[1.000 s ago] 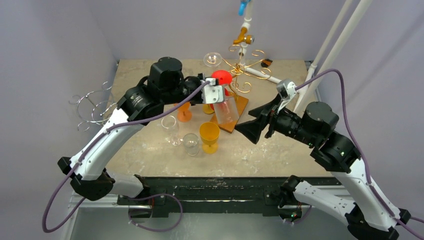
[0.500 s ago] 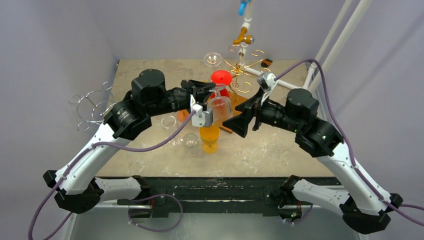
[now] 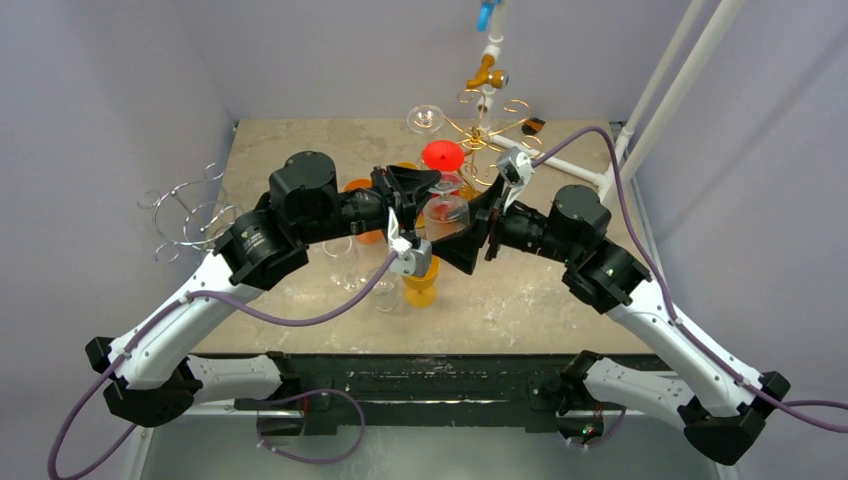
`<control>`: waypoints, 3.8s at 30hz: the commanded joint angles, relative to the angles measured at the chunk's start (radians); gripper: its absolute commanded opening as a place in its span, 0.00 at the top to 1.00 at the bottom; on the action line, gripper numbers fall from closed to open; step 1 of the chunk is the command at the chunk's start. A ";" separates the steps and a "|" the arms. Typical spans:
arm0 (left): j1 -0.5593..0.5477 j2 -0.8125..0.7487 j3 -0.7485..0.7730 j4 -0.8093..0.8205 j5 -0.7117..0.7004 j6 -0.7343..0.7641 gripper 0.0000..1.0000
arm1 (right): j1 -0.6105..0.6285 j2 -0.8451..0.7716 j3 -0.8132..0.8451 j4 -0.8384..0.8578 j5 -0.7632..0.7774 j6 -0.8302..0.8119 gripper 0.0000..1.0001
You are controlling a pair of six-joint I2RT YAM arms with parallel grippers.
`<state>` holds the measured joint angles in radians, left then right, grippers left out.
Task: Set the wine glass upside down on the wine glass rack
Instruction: Turn the wine glass upside down at the wine rack.
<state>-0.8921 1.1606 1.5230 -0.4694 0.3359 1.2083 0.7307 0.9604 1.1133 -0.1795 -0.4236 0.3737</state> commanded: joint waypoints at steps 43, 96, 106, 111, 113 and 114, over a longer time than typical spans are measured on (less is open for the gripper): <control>-0.030 -0.068 0.103 -0.094 -0.204 -0.365 0.07 | -0.232 -0.138 -0.247 0.132 0.427 -0.287 0.69; -0.030 -0.088 0.057 -0.083 -0.212 -0.354 0.07 | -0.349 0.044 -0.199 0.331 0.071 -0.295 0.75; -0.030 -0.088 0.055 -0.079 -0.212 -0.354 0.07 | -0.347 0.009 -0.250 0.384 0.032 -0.333 0.80; -0.030 -0.090 0.054 -0.077 -0.215 -0.355 0.07 | -0.347 0.009 -0.275 0.417 0.015 -0.336 0.82; -0.030 -0.088 0.054 -0.077 -0.215 -0.355 0.07 | -0.347 0.010 -0.292 0.444 0.011 -0.332 0.82; -0.030 -0.088 0.055 -0.076 -0.214 -0.355 0.07 | -0.348 0.011 -0.301 0.463 0.003 -0.333 0.83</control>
<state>-0.9195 1.0866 1.5772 -0.5663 0.1482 0.8730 0.3859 1.0077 0.8215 0.0944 -0.3786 0.0589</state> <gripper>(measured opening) 0.925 0.743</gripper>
